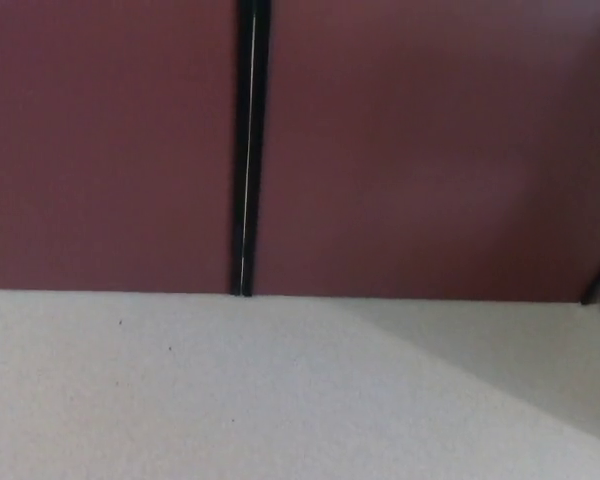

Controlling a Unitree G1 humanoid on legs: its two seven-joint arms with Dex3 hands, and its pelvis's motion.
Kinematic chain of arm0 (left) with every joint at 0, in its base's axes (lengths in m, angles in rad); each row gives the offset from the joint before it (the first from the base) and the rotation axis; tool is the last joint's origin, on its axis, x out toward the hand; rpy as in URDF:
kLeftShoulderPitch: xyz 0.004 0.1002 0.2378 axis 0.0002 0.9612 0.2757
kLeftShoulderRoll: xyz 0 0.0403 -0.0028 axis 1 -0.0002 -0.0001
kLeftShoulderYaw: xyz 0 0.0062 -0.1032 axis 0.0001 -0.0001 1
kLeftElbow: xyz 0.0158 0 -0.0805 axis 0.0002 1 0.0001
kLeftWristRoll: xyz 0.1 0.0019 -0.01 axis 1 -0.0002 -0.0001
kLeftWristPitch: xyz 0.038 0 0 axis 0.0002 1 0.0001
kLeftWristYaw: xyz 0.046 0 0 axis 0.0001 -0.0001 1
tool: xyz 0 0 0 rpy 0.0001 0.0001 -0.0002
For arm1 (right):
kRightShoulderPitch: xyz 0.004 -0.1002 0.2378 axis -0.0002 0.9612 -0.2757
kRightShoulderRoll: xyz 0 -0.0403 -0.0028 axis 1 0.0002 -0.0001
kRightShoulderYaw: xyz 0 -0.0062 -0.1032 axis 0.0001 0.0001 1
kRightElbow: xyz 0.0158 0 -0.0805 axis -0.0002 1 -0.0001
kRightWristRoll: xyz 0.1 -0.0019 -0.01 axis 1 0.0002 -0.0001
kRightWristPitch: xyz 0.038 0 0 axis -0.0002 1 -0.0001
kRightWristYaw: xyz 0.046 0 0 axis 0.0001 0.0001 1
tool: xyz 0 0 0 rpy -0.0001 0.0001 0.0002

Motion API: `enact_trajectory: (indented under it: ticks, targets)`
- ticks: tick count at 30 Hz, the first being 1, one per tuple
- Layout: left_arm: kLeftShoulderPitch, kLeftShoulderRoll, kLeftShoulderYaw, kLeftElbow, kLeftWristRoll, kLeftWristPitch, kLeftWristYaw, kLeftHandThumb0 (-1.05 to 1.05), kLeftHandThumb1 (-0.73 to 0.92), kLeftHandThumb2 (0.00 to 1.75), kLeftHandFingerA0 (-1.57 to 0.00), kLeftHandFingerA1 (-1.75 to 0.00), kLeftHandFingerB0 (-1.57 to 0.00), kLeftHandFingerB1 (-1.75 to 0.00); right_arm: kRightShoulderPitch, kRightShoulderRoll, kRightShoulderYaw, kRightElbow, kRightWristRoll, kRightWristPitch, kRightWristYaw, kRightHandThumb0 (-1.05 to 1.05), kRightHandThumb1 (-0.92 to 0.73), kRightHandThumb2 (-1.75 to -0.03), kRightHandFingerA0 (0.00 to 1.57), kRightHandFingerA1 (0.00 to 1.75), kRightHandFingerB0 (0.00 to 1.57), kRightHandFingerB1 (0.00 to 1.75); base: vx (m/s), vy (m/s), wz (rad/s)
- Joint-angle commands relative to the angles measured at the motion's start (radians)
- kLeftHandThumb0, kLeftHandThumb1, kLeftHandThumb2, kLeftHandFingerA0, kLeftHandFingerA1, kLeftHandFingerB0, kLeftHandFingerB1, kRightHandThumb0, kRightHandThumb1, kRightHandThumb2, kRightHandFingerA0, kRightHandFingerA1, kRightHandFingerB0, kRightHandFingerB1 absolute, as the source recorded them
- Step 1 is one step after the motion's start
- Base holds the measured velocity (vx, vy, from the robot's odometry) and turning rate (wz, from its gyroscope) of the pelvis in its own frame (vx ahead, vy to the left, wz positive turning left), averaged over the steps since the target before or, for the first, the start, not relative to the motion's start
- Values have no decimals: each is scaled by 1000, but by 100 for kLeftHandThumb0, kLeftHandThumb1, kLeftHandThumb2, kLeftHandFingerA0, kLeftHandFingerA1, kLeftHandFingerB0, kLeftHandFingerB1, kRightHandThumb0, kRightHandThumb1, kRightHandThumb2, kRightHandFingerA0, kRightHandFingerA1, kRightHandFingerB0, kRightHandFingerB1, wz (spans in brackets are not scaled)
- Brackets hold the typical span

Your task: The robot walks towards the door handle and put its right hand on it and twist the handle

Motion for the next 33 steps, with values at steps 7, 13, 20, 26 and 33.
enact_trajectory:
  ticks: [7, 13, 20, 26, 33]
  targets:
    - [0, 2, -19, 5, 6, 3, -10, -3, 33, 97, -59, -98, -49, -73, 0, -2, 11, -4, 10, 4, -4, -19, -53, -56, 86, 49, 69, 44, 215, -42, 10]
    - [7, 1, -24, 4, 5, -4, -13, -8, 34, 93, -62, -99, -49, -73, -6, -4, 19, -2, 5, 11, -4, -18, -53, -56, 86, 48, 69, 44, 386, -131, 9]
    - [9, 0, -29, 8, 9, -5, -11, -21, 60, 58, -74, -55, -57, -42, -6, -4, 26, -3, 5, 9, 1, -19, -53, -56, 87, 49, 69, 44, 335, -73, -5]
    - [8, 1, -33, 12, 14, -5, -12, -21, 59, 58, -73, -54, -58, -43, -3, -5, 29, -6, 10, 3, 8, -19, -53, -56, 86, 49, 69, 44, 216, 211, -2]
    - [2, -1, -27, 13, 6, 4, -12, -21, 58, 58, -74, -57, -58, -43, -11, -6, 35, -1, 3, 18, 3, -18, -53, -56, 89, 50, 69, 44, 110, 58, 3]
